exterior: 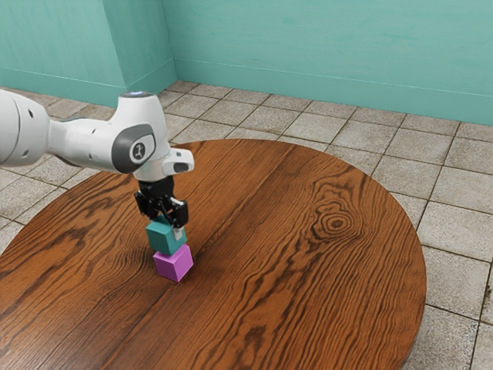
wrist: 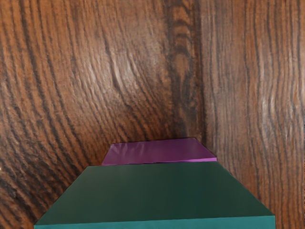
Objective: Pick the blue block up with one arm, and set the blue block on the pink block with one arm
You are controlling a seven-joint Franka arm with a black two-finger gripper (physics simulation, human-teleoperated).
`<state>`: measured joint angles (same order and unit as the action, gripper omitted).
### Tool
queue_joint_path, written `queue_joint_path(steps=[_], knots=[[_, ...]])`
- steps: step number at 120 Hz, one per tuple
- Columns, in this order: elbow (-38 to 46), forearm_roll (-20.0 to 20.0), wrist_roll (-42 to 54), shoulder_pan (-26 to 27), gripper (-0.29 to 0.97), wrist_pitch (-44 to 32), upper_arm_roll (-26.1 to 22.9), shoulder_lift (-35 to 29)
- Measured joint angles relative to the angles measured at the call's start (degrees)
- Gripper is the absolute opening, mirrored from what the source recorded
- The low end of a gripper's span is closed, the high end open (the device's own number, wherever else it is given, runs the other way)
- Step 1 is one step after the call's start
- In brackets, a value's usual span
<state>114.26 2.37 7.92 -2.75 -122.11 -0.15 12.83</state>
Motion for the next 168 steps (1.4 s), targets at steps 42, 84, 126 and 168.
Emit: queue_joint_path(steps=[42,84,126,168], knots=[[3.64,-0.15,-0.29,0.0,0.34,-3.06,-1.11,-2.56],[4.91,0.02,-0.32,0.02,0.34,-4.48,-1.27,-2.87],[6.16,0.19,-0.39,0.02,0.34,-5.0,-1.19,-4.03],[6.18,0.74,0.14,0.01,0.61,-4.67,-0.97,-5.33]])
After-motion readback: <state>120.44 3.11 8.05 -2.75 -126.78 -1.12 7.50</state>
